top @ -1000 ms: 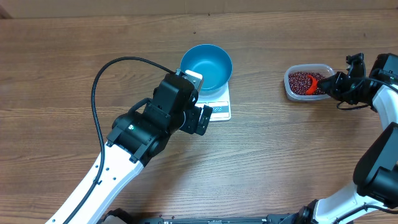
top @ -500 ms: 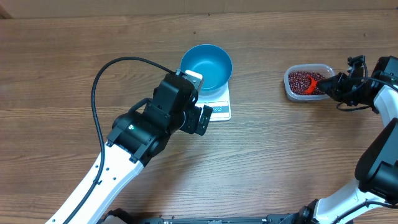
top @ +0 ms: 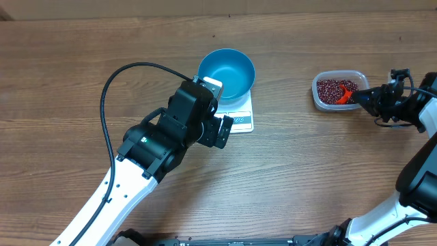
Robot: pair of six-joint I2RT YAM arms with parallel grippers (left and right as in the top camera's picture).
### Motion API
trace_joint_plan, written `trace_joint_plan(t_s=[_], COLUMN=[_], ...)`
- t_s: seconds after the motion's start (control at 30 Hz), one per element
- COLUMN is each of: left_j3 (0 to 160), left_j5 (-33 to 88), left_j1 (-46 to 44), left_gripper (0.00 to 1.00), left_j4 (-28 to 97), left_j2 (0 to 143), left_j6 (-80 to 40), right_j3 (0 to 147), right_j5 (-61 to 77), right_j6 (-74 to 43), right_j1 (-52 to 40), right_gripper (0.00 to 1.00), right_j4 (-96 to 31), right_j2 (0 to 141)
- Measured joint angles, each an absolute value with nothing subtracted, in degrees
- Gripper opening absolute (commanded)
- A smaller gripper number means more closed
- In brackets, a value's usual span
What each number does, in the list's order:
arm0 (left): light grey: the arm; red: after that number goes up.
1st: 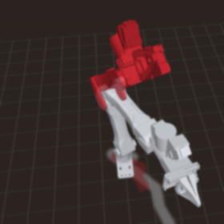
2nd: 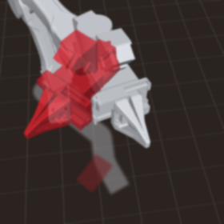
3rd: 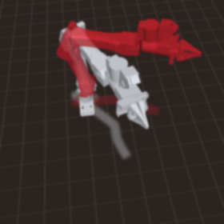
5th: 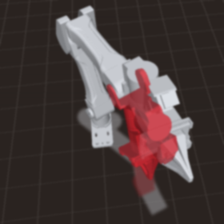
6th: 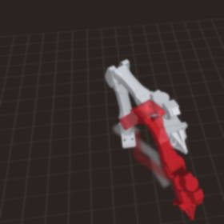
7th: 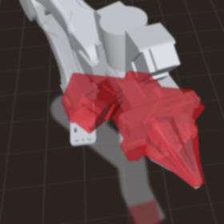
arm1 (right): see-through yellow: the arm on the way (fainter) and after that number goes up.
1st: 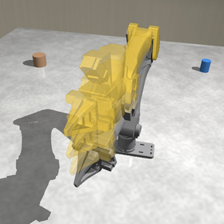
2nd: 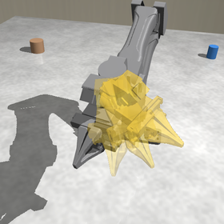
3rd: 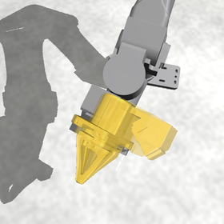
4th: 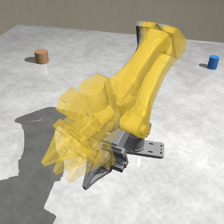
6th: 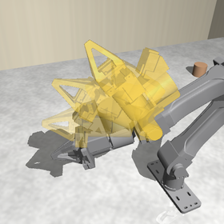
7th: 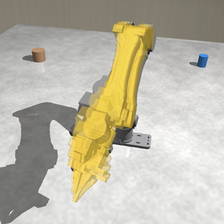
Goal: Scoop item into bowl and weigh 150g on scale
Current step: 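Dip the scoop into the red beans with the right gripper, then lift the filled red scoop up out of the bean container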
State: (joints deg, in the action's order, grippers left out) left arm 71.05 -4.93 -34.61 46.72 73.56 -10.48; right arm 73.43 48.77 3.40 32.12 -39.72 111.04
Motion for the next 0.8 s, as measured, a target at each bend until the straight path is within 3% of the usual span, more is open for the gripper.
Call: trace_joint_plan(t_s=[0.8], left_j3=[71.0], left_j5=[-4.9], left_j1=[-34.6], left_gripper=[1.0], left_j4=[46.7], left_j2=[73.6], left_j6=[-10.5], right_j3=[73.3], right_j5=[60.3], right_j6=[4.3], right_j1=[36.0], right_gripper=[0.04], right_j4=[-39.8], right_j2=[111.1])
